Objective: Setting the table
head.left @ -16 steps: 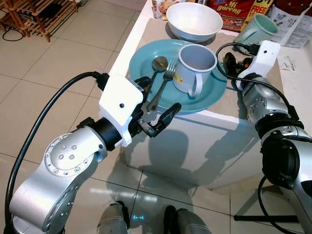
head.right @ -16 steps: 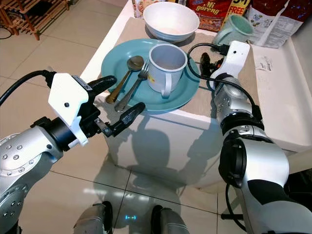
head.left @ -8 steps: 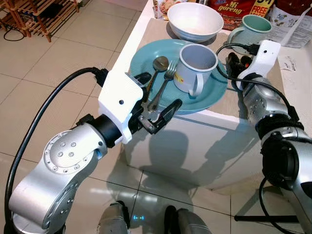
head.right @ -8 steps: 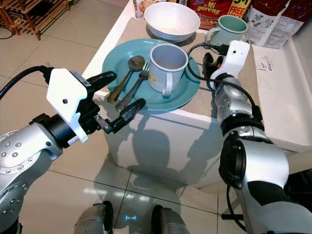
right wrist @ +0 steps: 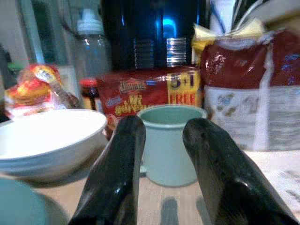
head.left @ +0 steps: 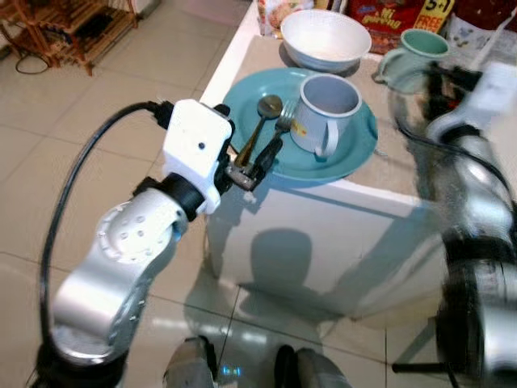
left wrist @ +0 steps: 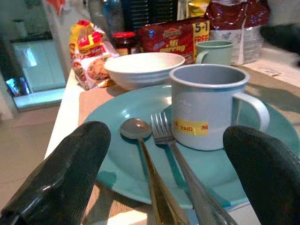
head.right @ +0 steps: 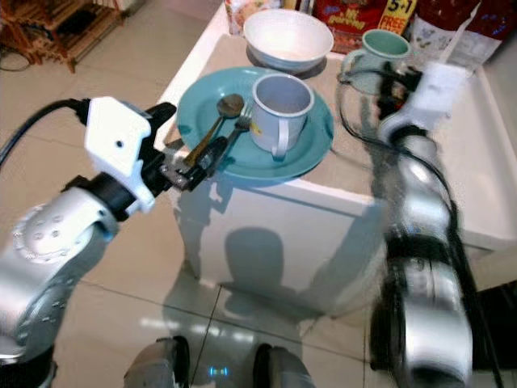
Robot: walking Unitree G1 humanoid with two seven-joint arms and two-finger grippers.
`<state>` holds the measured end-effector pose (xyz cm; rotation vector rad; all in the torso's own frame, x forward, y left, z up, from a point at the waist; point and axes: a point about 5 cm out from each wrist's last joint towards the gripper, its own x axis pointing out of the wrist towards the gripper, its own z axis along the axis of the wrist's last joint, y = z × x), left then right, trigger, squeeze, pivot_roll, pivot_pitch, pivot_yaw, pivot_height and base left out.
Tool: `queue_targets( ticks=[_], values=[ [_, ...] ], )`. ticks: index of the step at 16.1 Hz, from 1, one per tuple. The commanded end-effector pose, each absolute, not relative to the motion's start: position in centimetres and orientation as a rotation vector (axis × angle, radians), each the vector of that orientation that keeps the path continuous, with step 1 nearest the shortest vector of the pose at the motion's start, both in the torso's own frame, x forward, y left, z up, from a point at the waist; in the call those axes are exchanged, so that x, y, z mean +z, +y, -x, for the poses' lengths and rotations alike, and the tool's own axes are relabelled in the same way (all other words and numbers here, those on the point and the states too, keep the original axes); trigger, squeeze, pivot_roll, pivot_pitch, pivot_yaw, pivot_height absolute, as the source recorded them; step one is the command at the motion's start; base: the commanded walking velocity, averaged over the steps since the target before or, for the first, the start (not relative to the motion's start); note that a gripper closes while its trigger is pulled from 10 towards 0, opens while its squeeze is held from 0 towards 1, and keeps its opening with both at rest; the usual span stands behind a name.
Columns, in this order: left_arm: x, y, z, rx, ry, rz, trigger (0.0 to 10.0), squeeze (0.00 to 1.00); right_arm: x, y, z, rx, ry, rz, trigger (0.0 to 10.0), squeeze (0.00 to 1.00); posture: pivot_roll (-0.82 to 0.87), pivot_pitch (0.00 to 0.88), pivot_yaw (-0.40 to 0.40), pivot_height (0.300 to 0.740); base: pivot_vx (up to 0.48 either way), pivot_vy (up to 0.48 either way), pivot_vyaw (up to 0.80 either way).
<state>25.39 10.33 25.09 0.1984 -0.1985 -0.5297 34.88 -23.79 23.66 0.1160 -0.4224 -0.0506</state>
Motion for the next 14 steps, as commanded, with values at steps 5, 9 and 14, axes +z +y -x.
queue_targets(
  ticks=[5, 9, 14],
  values=[
    [23.7, 12.4, -26.0, -0.452, -0.166, -0.248, 10.0, 0.0, 23.9, -18.2, -28.2, 0.258, -0.342, -0.19, 10.0, 1.0, 0.08, 0.045, -0.053, 0.74, 0.0, 0.0, 0.0],
    [23.6, 12.8, -26.5, -0.438, -0.163, -0.263, 10.0, 0.0, 23.5, -13.5, -28.0, 0.346, -0.112, -0.17, 10.0, 1.0, 0.09, 0.04, -0.052, 0.74, 0.0, 0.0, 0.0],
    [23.7, 12.4, -26.2, -0.492, -0.165, -0.278, 10.0, 0.0, 23.8, -11.9, -28.9, 0.328, 0.021, -0.118, 10.0, 1.0, 0.1, 0.058, -0.067, 0.74, 0.0, 0.0, 0.0]
  ],
)
